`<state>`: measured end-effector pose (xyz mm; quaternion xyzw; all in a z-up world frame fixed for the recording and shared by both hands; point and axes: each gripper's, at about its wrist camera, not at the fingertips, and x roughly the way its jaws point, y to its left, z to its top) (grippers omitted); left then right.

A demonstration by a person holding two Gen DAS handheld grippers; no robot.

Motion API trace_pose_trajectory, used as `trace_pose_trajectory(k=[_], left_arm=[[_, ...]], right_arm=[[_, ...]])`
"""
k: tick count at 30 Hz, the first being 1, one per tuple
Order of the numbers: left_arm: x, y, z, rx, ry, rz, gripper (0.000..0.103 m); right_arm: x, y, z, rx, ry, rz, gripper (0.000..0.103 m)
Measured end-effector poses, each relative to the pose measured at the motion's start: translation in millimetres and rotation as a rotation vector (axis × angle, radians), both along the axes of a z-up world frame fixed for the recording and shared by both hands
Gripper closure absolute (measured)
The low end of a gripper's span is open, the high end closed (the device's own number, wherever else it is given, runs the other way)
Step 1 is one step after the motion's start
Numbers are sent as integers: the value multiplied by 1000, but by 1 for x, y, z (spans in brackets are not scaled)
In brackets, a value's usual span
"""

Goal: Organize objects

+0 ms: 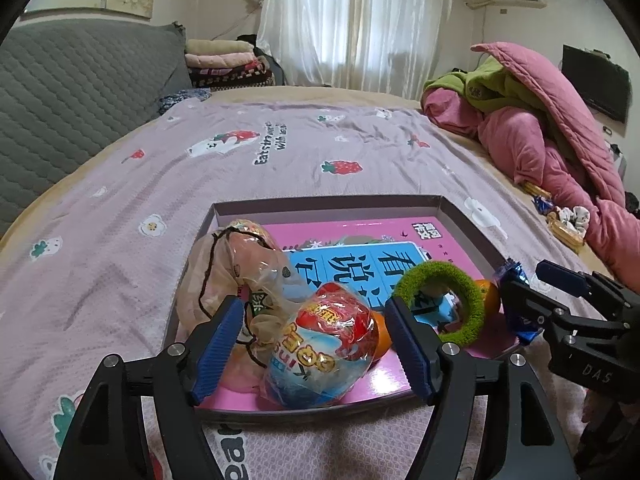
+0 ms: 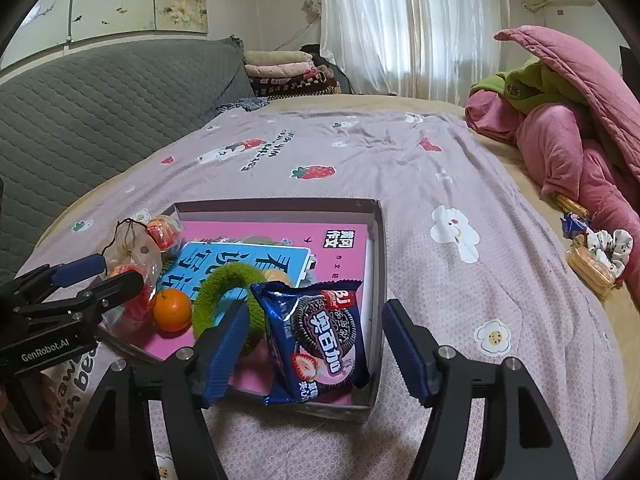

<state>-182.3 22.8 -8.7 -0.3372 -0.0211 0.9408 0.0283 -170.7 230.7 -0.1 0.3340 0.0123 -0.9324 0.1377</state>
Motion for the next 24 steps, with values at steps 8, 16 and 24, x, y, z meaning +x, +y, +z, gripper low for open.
trace_pose_trajectory(k=[8, 16, 24], left_arm=[[14, -2, 18, 6, 16, 16, 25], [41, -11, 49, 13, 73, 39, 25], [62, -23, 65, -4, 86, 95, 24]], right_arm=[[13, 0, 15, -14, 30, 6, 26], [34, -3, 41, -54, 87, 10, 21], [55, -6, 62, -60, 130, 7, 20]])
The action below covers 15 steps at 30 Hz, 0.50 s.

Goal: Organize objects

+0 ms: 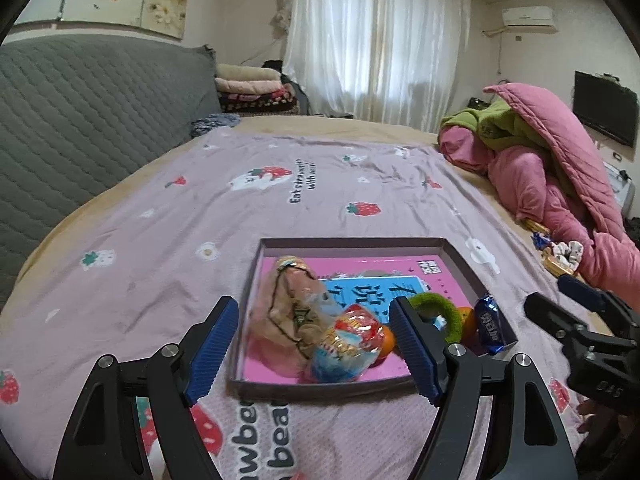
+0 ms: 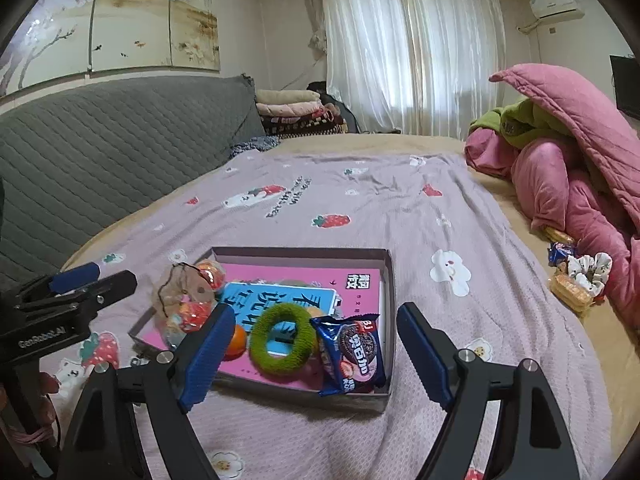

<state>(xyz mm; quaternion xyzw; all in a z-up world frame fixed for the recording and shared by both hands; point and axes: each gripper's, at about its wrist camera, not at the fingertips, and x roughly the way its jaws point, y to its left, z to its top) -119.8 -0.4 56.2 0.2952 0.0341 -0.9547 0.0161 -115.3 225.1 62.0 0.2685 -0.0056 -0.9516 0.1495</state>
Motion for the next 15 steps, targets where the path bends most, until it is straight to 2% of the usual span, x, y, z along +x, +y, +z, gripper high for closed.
trace_pose_trajectory(k=[5, 11, 15], left_arm=[[13, 0, 2, -31, -14, 22, 24], [28, -1, 4, -13, -24, 20, 24], [40, 1, 6, -27, -25, 23, 24]], right_arm=[[18, -4, 8, -7, 12, 1, 20], [35, -9, 18, -16, 26, 8, 20], [44, -12, 23, -18, 33, 15, 20]])
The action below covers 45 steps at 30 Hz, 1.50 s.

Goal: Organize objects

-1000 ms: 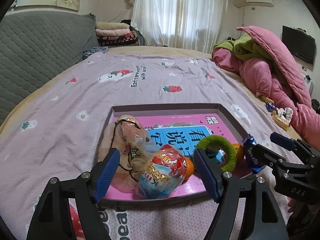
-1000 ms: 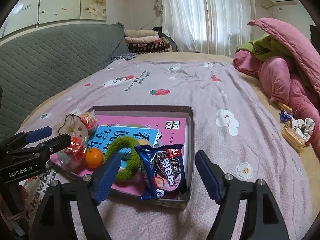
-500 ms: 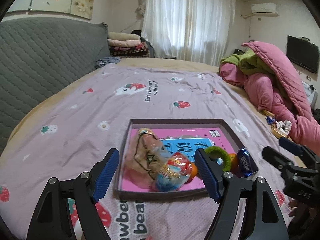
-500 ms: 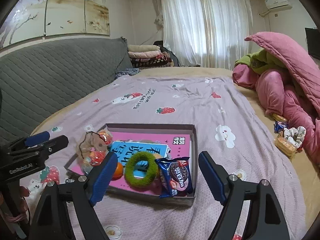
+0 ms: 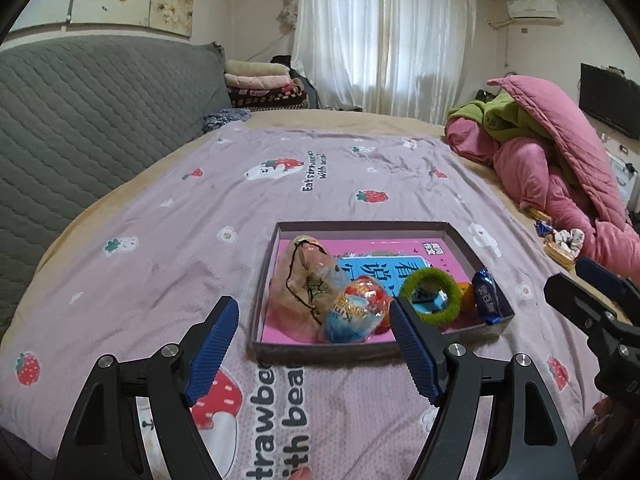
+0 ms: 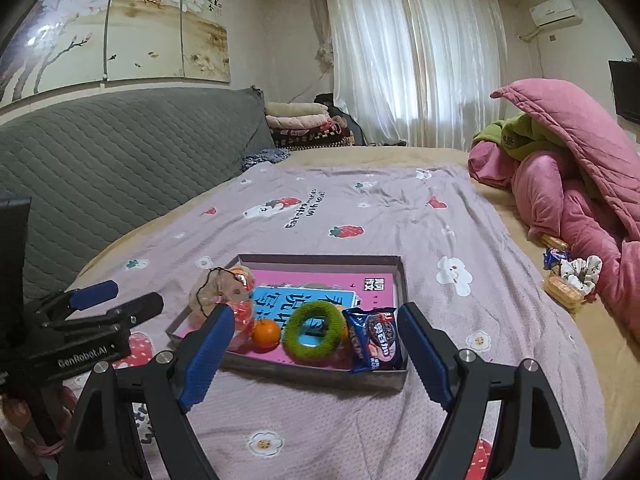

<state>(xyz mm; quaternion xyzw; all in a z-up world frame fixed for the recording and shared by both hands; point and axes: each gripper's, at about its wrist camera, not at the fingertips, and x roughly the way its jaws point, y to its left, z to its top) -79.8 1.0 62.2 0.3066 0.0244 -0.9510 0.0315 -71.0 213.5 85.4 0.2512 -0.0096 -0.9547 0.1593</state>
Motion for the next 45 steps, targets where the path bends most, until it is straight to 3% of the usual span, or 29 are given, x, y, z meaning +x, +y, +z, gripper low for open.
trace_pose_trajectory(k=[7, 18, 35, 45], left_arm=[[17, 0, -6, -42, -16, 23, 24], [32, -6, -21, -20, -39, 57, 24], [32, 16, -61, -61, -48, 19, 24], [20, 7, -93, -50, -115, 40, 24]], right_arm=[[18, -8, 1, 6, 5, -1, 20], [35, -13, -7, 17, 14, -18, 14], [34, -14, -59, 43, -38, -62, 13], [34, -18, -88, 61, -62, -63, 13]])
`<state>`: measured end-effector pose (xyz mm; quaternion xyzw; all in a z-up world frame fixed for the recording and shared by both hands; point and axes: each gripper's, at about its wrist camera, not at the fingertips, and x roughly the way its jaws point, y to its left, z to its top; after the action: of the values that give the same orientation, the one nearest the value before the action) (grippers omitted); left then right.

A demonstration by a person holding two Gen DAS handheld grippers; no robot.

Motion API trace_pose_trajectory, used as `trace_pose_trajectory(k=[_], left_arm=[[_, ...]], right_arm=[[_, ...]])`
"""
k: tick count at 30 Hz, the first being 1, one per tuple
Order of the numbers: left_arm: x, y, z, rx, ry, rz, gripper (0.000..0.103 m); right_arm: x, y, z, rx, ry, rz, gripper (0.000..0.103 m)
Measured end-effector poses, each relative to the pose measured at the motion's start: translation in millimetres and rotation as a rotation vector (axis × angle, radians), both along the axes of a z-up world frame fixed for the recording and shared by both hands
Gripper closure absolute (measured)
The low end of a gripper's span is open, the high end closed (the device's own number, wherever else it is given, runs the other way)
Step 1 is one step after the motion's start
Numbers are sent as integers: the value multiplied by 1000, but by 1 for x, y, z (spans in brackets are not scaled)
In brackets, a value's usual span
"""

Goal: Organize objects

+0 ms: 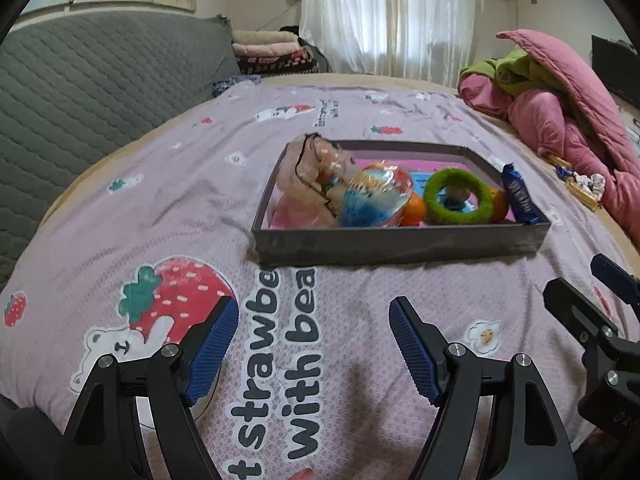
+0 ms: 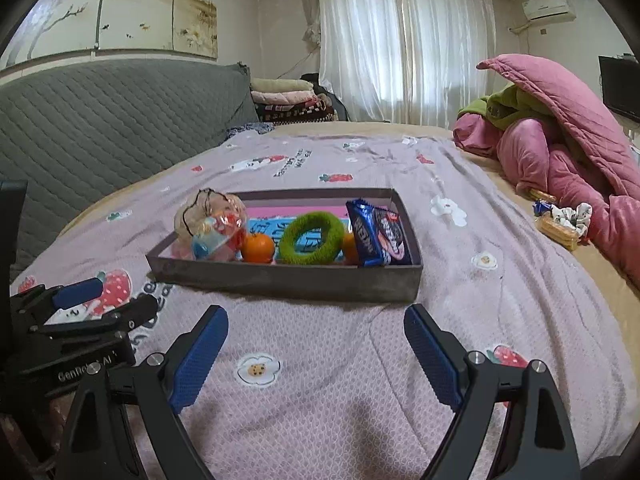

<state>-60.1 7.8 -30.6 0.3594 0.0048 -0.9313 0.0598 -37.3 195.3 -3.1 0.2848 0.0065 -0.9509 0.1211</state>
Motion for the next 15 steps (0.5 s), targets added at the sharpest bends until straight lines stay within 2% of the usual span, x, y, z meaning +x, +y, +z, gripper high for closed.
trace_pose_trajectory(k=[15], left_arm=[[-1, -1, -17, 17, 16, -28, 24]], right_arm=[[-7, 2, -14, 7, -19, -11, 13]])
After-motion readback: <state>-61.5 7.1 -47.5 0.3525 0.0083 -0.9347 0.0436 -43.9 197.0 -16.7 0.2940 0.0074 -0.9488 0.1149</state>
